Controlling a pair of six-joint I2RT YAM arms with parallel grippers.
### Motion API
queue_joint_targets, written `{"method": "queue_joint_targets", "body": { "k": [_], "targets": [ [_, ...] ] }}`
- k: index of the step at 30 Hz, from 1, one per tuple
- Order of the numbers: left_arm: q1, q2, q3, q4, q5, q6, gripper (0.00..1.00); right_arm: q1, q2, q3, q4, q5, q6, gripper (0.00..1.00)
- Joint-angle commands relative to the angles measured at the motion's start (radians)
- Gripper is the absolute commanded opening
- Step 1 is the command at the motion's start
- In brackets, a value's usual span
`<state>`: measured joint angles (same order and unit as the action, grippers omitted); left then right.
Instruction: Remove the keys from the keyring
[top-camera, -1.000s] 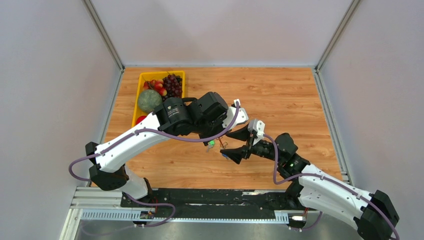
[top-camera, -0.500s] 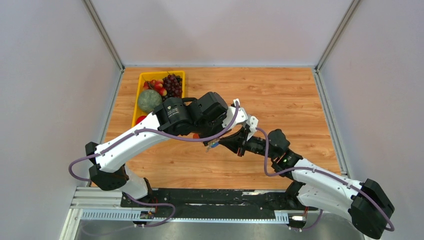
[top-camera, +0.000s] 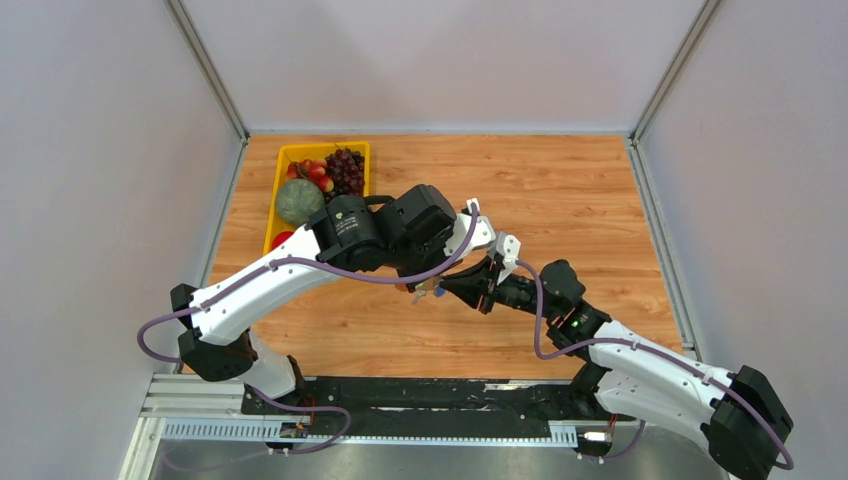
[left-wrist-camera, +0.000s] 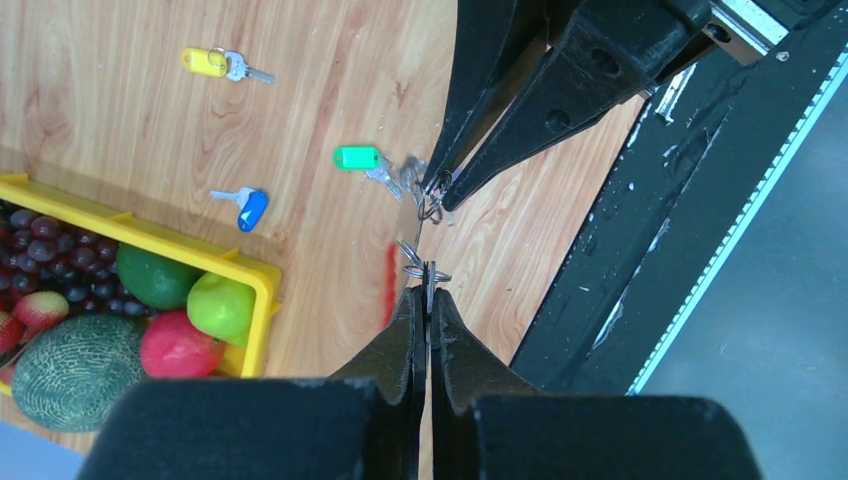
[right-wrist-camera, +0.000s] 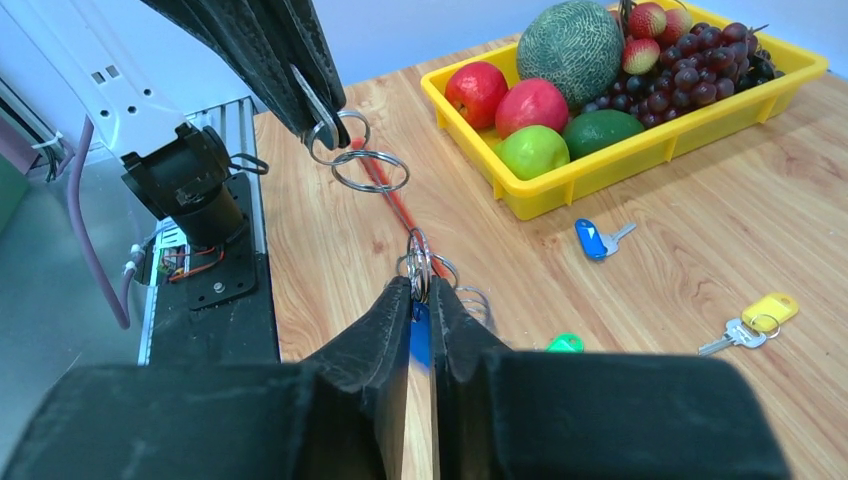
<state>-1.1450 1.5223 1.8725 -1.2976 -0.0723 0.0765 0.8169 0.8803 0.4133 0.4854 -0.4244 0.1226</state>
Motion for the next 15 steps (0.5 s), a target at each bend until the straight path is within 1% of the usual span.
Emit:
{"method": "queue_joint_targets", "body": {
  "k": [1,2,3,5,6,10,15],
  "targets": [
    [-0.005,-0.020,0.006,0.020,0.004,-0.009,0.00,0.004,0.000,0.036,-0.009,-0.010,-0.023,0.14],
    [-0.005,-0.019,0.007,0.019,0.004,-0.012,0.00,0.004,0.001,0.034,-0.010,-0.012,-0.023,0.15],
    [-0.005,-0.019,0.007,0.020,0.005,-0.014,0.00,0.004,0.002,0.034,-0.010,-0.013,-0.023,0.19],
    [-0.005,-0.018,0.008,0.021,0.005,-0.020,0.00,0.005,0.002,0.034,-0.014,-0.016,-0.023,0.29],
    [-0.005,-0.018,0.006,0.020,0.005,-0.023,0.00,0.005,0.001,0.034,-0.016,-0.016,-0.023,0.32],
    [-0.005,-0.016,0.006,0.020,0.007,-0.028,0.00,0.004,0.003,0.034,-0.013,-0.031,-0.018,0.38],
    [-0.005,-0.015,0.006,0.020,0.012,-0.033,0.00,0.005,0.008,0.041,-0.012,-0.031,-0.014,0.42]
  ]
}}
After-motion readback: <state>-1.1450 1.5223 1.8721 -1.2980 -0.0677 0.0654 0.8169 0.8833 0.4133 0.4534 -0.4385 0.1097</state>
